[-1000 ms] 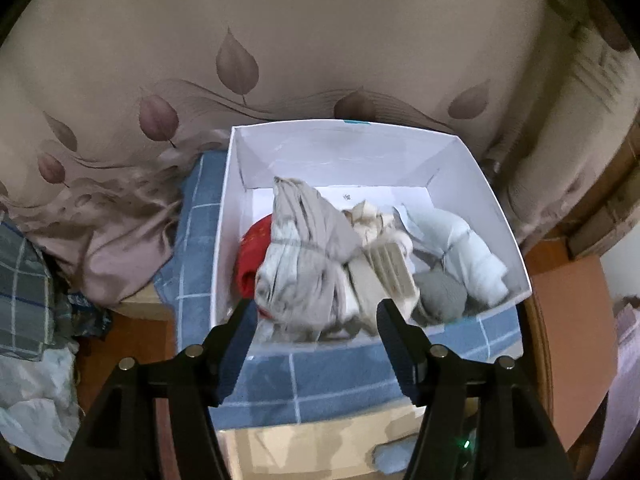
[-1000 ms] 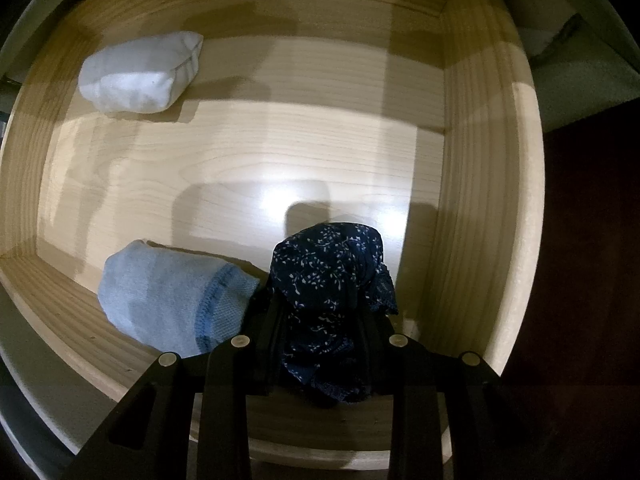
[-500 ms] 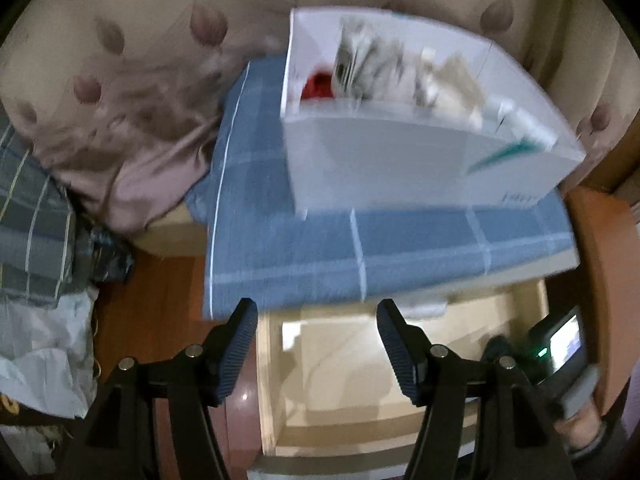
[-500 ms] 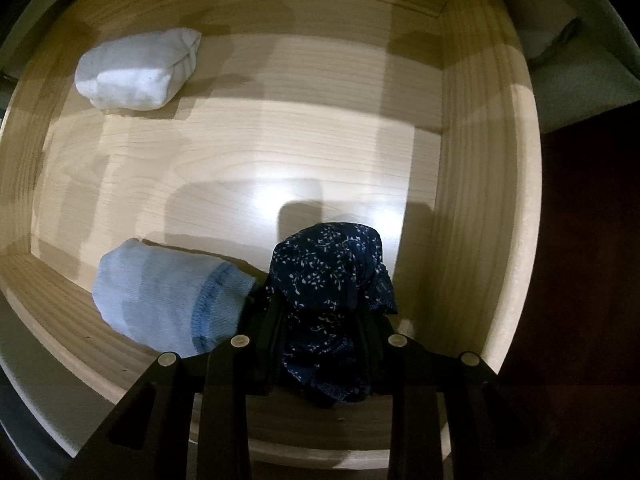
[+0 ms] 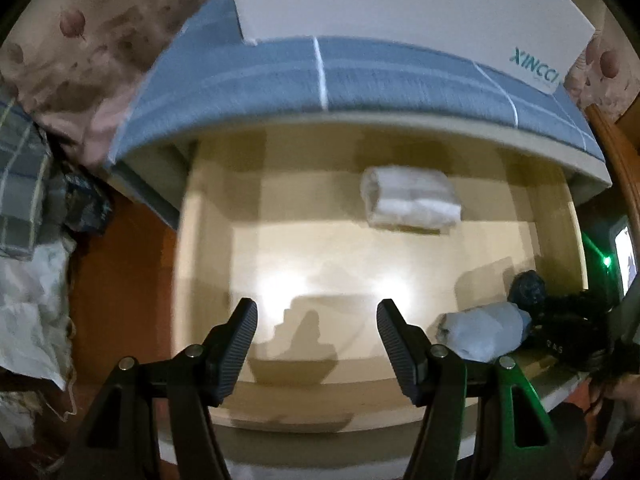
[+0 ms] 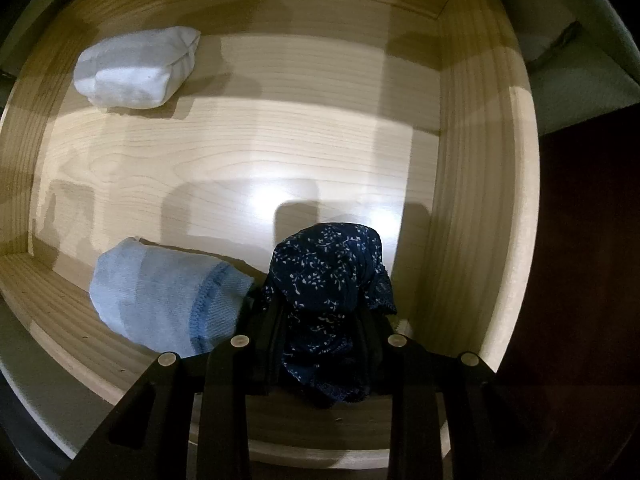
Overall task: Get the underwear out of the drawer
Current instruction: 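Withdraw the left gripper from the box back over the drawer, then lift the navy floral underwear out of the drawer with the right gripper toward the box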
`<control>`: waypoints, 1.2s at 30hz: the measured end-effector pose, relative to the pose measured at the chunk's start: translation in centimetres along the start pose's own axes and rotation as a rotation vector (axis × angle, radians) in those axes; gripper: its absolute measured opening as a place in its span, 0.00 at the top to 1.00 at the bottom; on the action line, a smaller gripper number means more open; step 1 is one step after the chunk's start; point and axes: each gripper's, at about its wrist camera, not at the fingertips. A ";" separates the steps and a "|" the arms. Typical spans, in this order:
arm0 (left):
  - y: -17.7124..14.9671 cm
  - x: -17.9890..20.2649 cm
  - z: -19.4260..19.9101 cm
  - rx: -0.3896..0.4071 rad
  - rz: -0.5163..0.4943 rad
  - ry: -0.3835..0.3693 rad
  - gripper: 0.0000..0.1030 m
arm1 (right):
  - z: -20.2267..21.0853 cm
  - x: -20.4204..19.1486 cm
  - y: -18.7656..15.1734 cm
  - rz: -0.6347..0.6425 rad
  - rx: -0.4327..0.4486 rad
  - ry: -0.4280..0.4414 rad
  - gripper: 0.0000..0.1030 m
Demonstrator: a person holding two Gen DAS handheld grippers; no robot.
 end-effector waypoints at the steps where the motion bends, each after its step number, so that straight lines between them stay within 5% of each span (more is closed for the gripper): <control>1: -0.3 0.1 -0.4 -0.008 0.010 0.000 0.38 | 0.0 0.0 0.0 0.000 0.000 0.000 0.74; 36: -1.7 -0.6 -1.1 0.044 0.098 0.073 0.38 | 1.0 -1.0 -0.9 0.015 0.056 -0.054 0.77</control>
Point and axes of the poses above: each gripper's, at about its wrist camera, not at the fingertips, and z roughly against the way its jaws point, x to its right, y to its top, and after that the axes turned 14 degrees about x, right-handed
